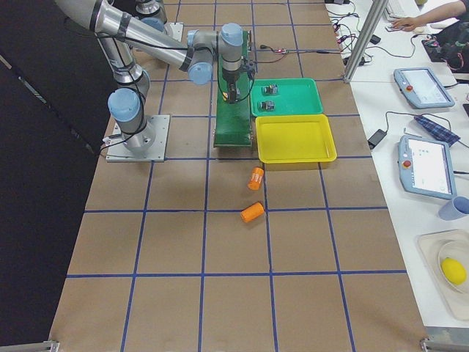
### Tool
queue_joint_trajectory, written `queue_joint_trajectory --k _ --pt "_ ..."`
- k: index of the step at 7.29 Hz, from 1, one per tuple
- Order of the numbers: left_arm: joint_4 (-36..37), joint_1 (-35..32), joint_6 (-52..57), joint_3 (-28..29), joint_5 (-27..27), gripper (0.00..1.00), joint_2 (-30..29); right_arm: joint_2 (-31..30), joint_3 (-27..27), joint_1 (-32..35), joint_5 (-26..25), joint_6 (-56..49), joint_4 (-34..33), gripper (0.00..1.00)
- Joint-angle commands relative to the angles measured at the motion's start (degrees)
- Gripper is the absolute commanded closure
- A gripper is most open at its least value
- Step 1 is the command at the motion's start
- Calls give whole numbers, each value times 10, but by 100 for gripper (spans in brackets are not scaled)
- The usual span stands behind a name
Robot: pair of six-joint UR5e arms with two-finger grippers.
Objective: Sort buttons by color to trays
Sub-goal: 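Lower the right gripper onto a yellow-capped switch on the belt and grasp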
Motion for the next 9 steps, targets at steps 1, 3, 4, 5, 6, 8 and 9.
queue_joint_trajectory --k 1,3,4,5,6,8,9 --pt "0 0 0 -1 0 0 0 21 -1 0 1 0 -6 0" --pt "0 0 -1 0 0 0 0 23 -1 0 0 0 -11 0" --pt "0 0 -1 -1 0 0 0 28 0 0 1 -1 -11 10" --pt "0 0 -1 0 1 0 0 31 -1 0 0 -1 -11 44" --pt "0 0 0 -1 0 0 0 33 -2 0 -1 -1 -11 84" --pt "0 0 0 -1 0 0 0 33 -4 0 -4 -3 -16 100" --pt "0 0 0 -1 0 0 0 33 -11 -3 -3 -3 -14 100"
